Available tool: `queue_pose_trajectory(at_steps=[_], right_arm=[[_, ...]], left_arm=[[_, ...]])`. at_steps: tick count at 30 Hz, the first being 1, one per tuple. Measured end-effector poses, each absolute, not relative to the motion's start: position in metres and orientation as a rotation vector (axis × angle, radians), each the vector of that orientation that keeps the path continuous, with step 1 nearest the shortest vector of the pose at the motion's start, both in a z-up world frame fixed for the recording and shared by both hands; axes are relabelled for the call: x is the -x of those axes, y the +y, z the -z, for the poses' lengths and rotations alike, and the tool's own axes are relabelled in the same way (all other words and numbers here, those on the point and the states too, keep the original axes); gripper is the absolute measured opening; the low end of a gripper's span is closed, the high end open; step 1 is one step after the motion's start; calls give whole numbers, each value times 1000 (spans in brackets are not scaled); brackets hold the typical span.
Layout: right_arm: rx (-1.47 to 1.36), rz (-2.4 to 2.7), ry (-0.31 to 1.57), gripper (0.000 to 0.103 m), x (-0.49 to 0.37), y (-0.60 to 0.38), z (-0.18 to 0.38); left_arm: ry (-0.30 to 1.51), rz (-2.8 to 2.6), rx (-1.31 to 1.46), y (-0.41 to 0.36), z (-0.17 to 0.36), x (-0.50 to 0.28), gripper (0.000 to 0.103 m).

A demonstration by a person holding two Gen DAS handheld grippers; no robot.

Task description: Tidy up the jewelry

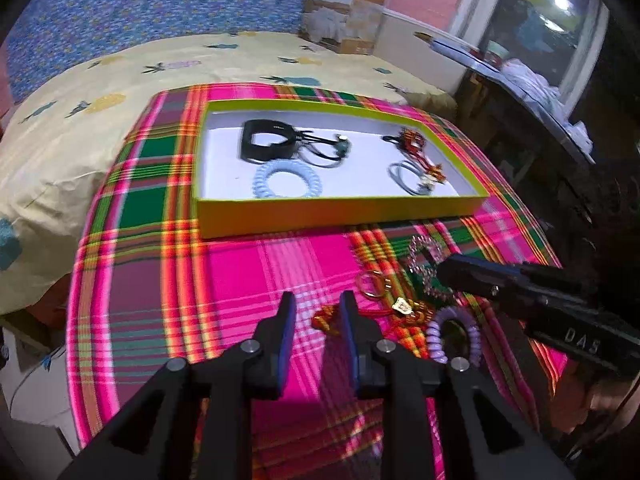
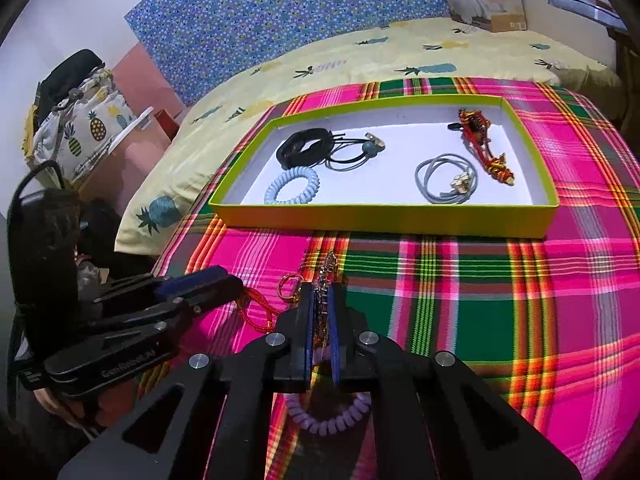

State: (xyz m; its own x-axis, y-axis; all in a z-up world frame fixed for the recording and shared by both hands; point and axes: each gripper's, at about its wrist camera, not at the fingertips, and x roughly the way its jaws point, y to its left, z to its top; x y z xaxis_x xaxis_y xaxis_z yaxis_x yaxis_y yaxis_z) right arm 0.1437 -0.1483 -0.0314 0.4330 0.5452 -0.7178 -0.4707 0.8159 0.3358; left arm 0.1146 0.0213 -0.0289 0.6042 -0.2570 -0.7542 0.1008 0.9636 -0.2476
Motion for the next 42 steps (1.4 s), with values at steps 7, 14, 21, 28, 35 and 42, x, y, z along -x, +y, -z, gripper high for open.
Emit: queue_pose_trajectory(at_steps=[7,14,21,28,35,42], right_arm=[[-124,-623,911,6,-140,-163,26],[-147,-603,914,6,-137,-179,28],[-166,-587,910,6,-135,-193,29],[-179,-576,907,6,-128,-203,30],[-188,-562,899,6,-122,-214,29],[-194,-558,887,6,-115,-220,26]], left_arm=[[887,308,84,3,30,-115,42],[889,378,-8,-8,32,-112,47],[889,389,-103,-20,34,-108,50],[883,340,-157,-25,35,-107,22],[882,303,-140,-23,34,-104,9],[859,277,-65,-15,27,-91,9]])
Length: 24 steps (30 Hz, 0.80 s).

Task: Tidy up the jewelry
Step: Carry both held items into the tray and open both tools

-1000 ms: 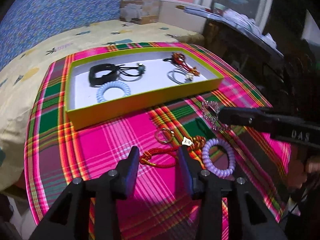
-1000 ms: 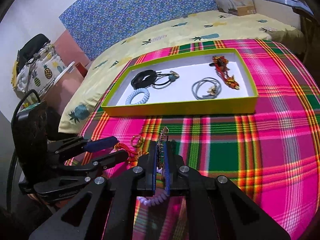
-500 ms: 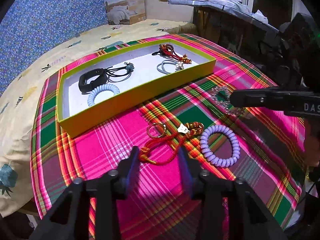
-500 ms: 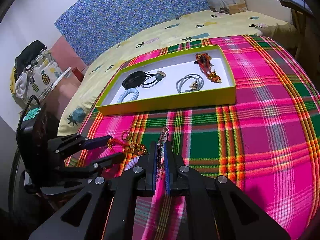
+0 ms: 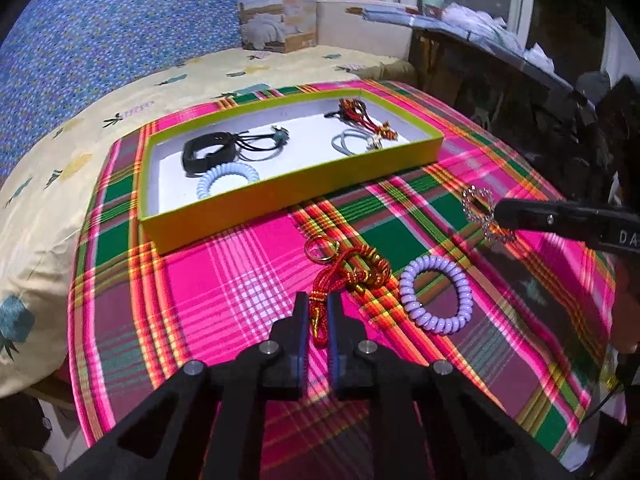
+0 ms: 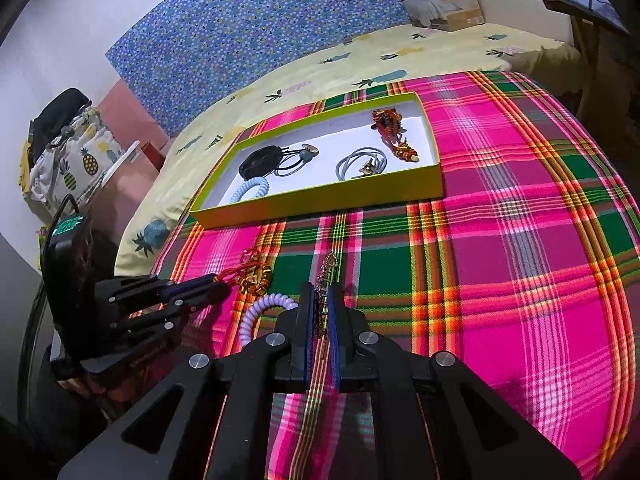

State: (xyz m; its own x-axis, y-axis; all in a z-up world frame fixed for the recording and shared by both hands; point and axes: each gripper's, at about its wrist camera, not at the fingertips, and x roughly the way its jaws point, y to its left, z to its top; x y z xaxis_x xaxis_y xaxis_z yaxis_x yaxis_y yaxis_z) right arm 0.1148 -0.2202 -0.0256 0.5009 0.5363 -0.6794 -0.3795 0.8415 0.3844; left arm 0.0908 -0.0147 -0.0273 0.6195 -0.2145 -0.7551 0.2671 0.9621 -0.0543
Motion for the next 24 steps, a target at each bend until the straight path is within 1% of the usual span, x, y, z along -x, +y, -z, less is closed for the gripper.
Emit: queue_pose_trajectory(at_steps=[15,24], right_arm=[[-182,-579,823,6,-100,-218,2],[-165,-584,796,6,-95,-216,-9]], left_arm=[[742,273,12,-4,-25,-65,9],[721,273,15,-6,-35,-66,9]])
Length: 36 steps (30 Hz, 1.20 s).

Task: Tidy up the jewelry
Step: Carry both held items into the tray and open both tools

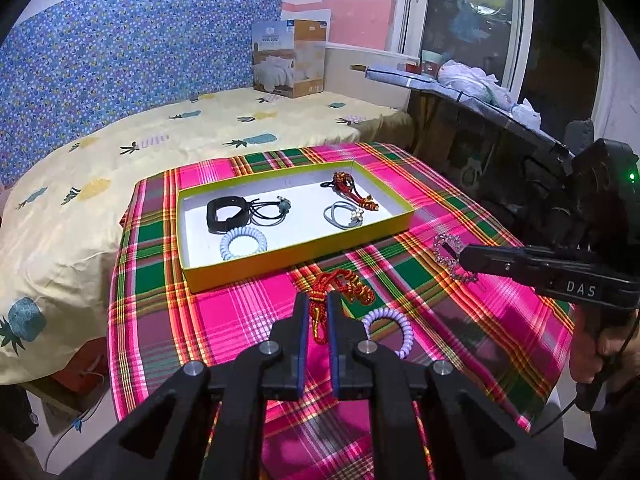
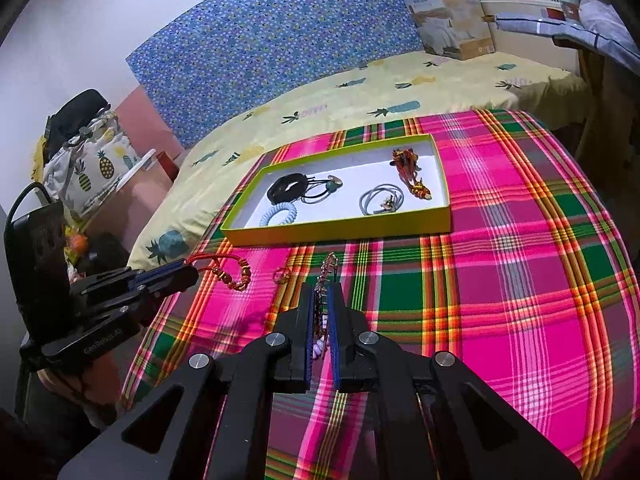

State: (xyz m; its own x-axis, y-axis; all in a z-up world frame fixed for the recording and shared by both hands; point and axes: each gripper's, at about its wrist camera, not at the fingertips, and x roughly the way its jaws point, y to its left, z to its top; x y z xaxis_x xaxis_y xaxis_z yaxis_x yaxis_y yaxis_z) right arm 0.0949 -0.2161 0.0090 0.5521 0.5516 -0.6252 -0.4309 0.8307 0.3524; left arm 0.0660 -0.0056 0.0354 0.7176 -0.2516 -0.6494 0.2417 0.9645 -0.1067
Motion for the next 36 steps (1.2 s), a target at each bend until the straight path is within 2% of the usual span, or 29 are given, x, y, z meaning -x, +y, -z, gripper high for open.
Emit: queue_pose_trajectory(at_steps=[23,36], right_arm=[[-128,-575,787,6,-117,-209,-15],[-101,-525,780,6,-168,-216,-16]], left_arm=[[738,187,57,6,-37,-94,9],[743,128,89,30,-36,-131,9]])
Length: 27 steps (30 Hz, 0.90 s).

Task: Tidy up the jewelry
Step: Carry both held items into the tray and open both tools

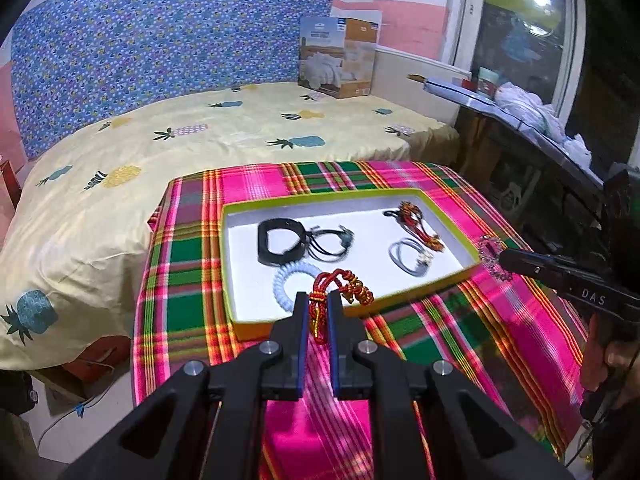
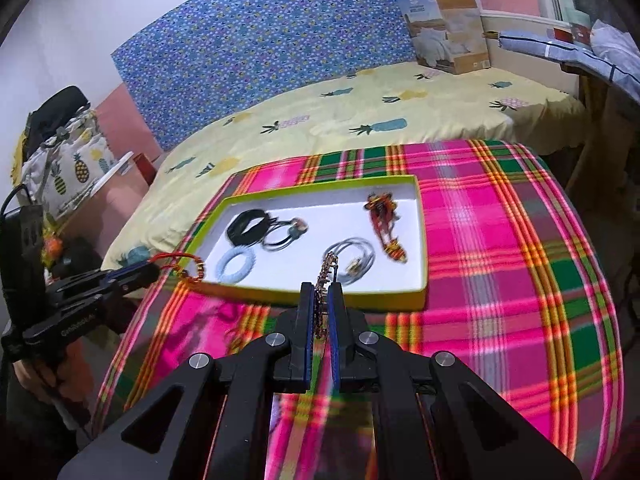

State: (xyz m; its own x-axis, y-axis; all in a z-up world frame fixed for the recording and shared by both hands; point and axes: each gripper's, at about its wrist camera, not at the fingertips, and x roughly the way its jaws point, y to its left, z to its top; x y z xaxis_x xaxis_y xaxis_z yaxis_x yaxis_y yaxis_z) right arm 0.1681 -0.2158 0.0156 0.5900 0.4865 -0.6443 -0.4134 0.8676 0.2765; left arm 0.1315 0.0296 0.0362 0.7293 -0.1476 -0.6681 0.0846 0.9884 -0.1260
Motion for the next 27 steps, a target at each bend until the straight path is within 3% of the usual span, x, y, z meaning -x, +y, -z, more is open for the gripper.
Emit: queue_pose_trajectory(at_steps=[11,27], right_arm=[[-97,-471,884,6,-230,-220,14],[-61,-427,982,7,-256,-218,28]], left_arm=[[805,51,100,49,-15,-180,9],[928,-31,84,48,19,-205,10]])
